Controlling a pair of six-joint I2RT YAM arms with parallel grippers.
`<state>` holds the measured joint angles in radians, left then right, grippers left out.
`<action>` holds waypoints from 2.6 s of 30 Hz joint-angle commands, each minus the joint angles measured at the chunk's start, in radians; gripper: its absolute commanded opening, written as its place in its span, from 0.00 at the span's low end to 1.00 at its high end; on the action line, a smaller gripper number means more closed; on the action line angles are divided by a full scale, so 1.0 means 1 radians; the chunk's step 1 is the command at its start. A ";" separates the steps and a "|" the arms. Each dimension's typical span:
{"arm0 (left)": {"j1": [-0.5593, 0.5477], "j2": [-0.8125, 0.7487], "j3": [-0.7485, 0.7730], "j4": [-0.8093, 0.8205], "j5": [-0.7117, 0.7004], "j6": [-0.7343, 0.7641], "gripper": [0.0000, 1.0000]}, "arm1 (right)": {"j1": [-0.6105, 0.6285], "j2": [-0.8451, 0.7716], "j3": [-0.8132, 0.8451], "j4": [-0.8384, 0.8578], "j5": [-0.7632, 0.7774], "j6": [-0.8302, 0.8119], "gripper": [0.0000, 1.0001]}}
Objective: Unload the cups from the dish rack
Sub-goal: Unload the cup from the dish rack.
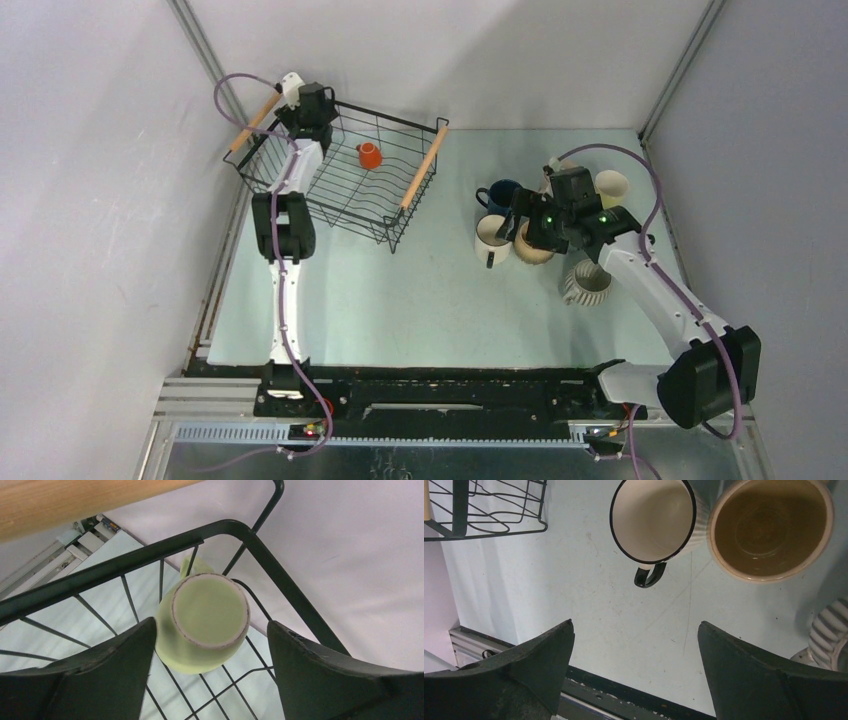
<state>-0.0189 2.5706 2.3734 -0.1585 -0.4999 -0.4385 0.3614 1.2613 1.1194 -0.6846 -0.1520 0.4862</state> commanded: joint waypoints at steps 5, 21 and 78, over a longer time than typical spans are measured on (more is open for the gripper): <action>0.016 0.012 0.088 0.044 0.020 -0.060 0.71 | -0.031 0.037 -0.004 0.061 -0.088 -0.024 1.00; 0.000 -0.203 -0.143 -0.035 0.054 -0.141 0.20 | -0.027 0.016 -0.013 0.073 -0.095 -0.010 1.00; 0.016 0.056 0.128 -0.100 0.090 -0.313 0.65 | -0.086 0.127 -0.020 0.172 -0.228 -0.003 1.00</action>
<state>-0.0097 2.6183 2.4298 -0.2646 -0.4412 -0.7071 0.2806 1.3827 1.0992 -0.5434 -0.3542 0.4801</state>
